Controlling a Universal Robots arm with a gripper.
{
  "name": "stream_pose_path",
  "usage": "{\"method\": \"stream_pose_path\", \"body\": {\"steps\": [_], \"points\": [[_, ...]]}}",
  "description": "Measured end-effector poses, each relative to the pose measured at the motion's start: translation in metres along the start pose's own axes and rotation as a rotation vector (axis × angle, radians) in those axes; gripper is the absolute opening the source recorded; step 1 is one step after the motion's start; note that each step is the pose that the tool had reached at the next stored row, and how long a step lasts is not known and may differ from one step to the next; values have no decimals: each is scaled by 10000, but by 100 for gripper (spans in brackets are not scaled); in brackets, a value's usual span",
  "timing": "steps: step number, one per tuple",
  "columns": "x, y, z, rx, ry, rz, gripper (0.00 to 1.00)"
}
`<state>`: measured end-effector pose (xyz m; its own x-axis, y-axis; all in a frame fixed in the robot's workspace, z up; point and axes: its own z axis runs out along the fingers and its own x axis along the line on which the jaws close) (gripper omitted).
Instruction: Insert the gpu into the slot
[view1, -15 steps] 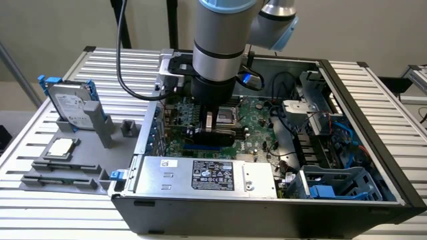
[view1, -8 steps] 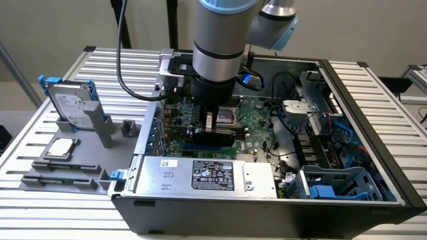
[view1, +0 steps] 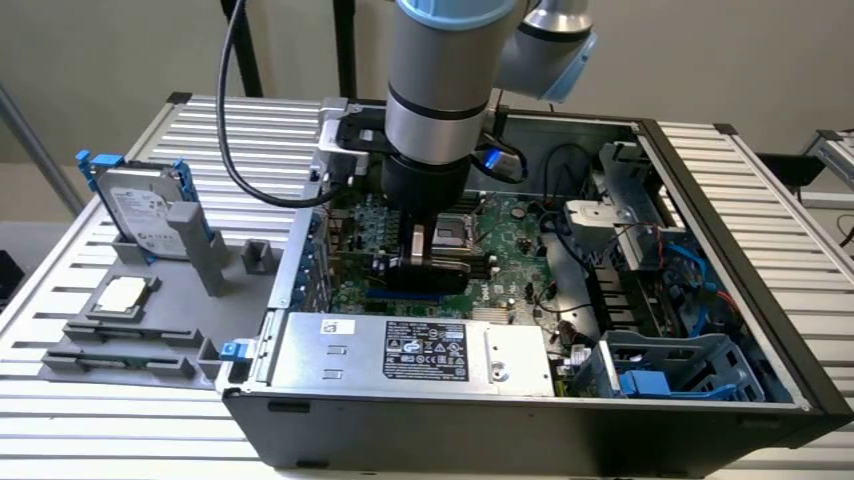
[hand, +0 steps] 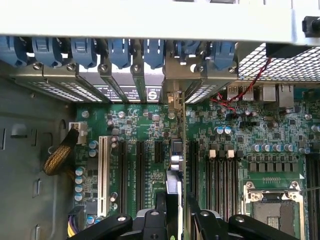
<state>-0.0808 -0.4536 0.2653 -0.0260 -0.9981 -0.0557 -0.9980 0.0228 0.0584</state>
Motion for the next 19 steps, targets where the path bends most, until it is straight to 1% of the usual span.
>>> {"method": "stream_pose_path", "body": {"steps": [10, 12, 16, 17, 19], "points": [[-2, -1, -1, -7, 8, 0, 26], [-2, 0, -2, -8, 18, 2, 26], [-15, 0, -1, -5, 128, 7, 26], [-22, 0, -1, -5, 140, 7, 26], [-33, -1, 0, -4, 146, 4, 26]]}}
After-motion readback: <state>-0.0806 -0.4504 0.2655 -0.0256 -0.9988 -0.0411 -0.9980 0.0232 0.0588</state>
